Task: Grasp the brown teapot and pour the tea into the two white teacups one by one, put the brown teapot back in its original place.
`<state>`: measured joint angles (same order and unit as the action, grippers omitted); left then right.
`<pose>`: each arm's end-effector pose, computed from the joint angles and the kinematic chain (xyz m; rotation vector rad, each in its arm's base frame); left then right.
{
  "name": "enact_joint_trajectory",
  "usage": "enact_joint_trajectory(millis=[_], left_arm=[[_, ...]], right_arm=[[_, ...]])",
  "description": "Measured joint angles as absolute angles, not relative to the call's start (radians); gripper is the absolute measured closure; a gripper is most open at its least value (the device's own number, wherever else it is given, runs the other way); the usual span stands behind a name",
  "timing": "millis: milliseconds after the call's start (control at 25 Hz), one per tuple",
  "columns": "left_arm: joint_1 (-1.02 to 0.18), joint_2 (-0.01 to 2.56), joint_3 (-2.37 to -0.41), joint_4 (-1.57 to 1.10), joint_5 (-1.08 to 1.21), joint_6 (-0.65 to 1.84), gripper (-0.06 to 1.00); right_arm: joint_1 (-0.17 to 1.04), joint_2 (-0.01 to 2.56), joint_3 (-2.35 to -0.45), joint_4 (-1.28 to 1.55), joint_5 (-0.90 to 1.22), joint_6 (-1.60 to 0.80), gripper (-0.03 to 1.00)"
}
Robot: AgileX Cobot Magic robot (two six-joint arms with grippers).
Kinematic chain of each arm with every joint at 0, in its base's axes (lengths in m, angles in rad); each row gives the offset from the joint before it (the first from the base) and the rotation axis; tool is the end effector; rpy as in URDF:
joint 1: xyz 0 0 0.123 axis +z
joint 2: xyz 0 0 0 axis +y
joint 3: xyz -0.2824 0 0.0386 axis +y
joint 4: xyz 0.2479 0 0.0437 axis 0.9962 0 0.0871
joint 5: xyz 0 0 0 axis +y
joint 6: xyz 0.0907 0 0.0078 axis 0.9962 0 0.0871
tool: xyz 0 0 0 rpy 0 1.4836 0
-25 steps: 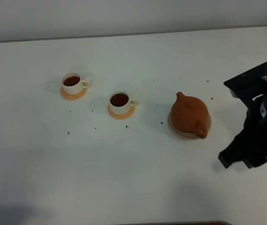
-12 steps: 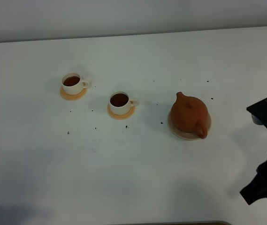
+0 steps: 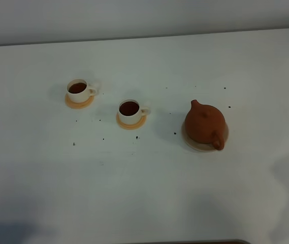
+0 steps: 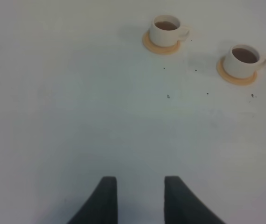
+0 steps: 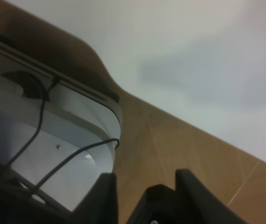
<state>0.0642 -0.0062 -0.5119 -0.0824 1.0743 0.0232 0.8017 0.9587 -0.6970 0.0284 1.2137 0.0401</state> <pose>-0.0075 -0.0071 0.2795 -0.0364 2.0370 -0.0436 0.0932 0.0998 0.2649 -1.0981 2.7730 0.1490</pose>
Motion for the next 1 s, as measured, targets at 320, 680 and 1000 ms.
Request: enact_joint_trajectory(millis=[320,680,1000], left_arm=[[0.064,-0.006,-0.512,-0.082,1.074,0.023,0.69],[0.064,-0.006,-0.512,-0.082,1.074,0.023,0.69],[0.064,-0.006,-0.512,-0.082,1.074,0.023,0.69]], right_arm=[[0.802,0.829,-0.589,0.028,1.215,0.023,0.68],[0.802,0.75,-0.539,0.036,1.202,0.005,0.68],[0.802,0.671,-0.539,0.057,1.217,-0.028,0.68]])
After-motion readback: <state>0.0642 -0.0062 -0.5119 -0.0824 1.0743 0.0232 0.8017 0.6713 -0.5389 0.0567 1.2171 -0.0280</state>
